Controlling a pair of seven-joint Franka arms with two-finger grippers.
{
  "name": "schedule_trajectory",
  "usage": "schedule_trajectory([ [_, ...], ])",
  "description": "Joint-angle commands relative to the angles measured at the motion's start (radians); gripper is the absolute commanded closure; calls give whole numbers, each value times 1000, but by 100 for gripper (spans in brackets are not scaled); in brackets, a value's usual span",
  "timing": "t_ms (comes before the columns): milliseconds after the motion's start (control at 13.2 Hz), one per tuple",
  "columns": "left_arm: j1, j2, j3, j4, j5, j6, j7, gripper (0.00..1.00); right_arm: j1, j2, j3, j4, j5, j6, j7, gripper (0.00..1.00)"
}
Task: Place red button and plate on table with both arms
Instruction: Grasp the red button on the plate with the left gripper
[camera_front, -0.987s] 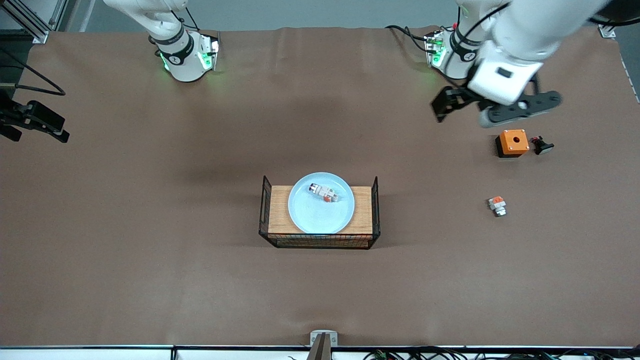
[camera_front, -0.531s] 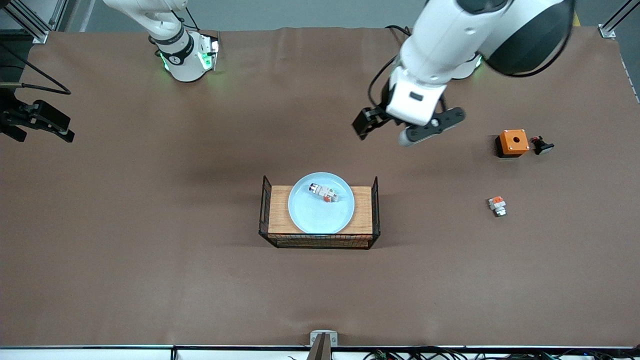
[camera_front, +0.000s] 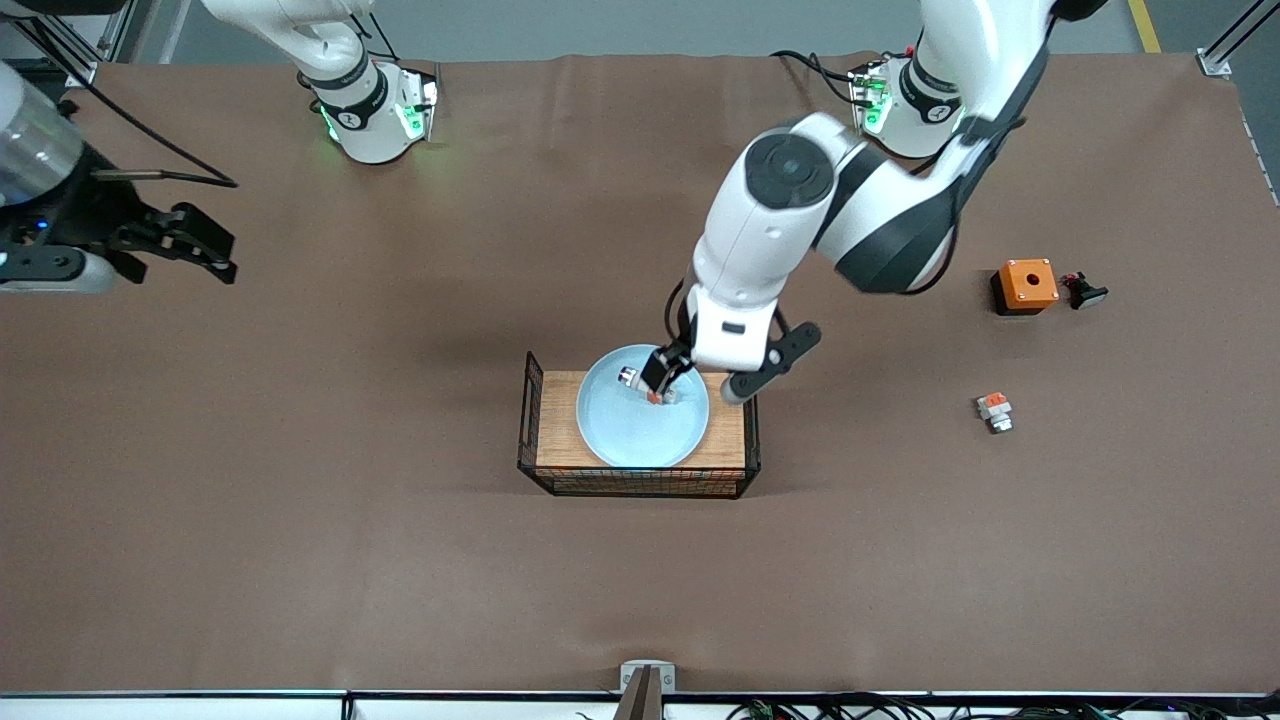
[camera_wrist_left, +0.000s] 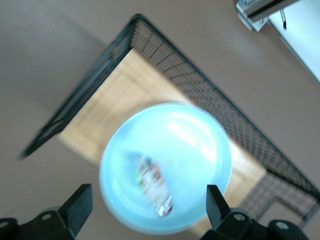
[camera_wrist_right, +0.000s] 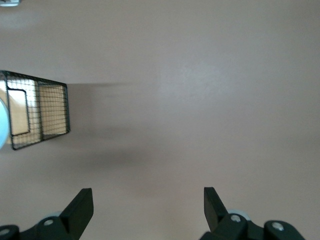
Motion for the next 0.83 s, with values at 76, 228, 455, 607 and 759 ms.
schedule_trajectory([
  [76,-168,81,182,67,24,141,-55,0,79,44,-5,21,8,10,235,2],
  [228,-185,83,184,59,21,123,-98,2,98,67,-5,16,36,37,243,2],
  [455,-190,80,182,60,21,-12,-113,2,127,72,-5,-2,88,56,464,2],
  [607,-199,75,181,62,18,-66,-138,2,197,83,-5,-2,80,62,691,1],
  [759,-199,81,181,64,16,-66,-174,2,242,101,-6,-1,76,80,782,0],
])
